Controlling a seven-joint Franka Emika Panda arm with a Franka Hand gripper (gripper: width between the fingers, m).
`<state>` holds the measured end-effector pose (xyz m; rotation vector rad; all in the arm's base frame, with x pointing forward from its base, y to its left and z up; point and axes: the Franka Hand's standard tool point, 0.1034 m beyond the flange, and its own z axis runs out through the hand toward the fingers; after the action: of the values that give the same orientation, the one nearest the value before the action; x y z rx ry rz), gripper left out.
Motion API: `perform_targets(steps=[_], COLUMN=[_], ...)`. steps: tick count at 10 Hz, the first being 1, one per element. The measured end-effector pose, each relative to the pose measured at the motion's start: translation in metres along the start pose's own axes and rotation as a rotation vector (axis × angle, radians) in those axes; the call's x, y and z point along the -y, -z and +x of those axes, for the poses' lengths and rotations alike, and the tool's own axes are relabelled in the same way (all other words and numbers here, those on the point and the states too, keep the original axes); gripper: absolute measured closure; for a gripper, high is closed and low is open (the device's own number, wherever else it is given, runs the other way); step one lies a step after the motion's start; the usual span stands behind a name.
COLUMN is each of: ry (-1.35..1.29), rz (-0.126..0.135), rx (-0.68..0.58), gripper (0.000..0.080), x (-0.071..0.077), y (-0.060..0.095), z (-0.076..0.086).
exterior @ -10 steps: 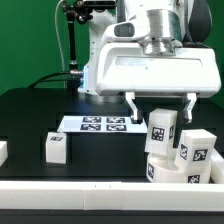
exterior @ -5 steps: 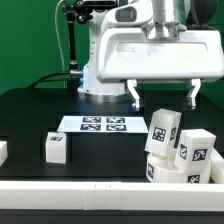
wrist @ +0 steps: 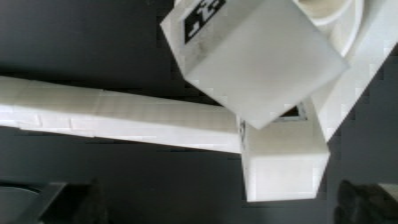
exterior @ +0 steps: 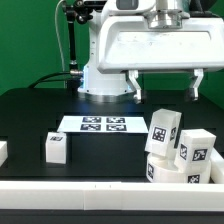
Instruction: Assemble stool
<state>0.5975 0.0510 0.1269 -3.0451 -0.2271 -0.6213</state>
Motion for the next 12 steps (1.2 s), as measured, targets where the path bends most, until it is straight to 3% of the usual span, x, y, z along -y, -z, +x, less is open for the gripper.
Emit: perform_targets(steps=[3, 9, 11, 12], ry=[-0.135, -0.183, -0.289, -0.280], rz=[0.013, 0.068, 0.007, 0.014], rx=[0.085, 0.471, 0.475, 0.476], gripper=[0.0151, 0.0151, 0.0151, 0.0151], x=[0.002, 0.009, 0.010, 0.010], y=[-0.005, -0.001, -0.002, -0.003], z=[-0.010, -0.021, -0.018, -0.018])
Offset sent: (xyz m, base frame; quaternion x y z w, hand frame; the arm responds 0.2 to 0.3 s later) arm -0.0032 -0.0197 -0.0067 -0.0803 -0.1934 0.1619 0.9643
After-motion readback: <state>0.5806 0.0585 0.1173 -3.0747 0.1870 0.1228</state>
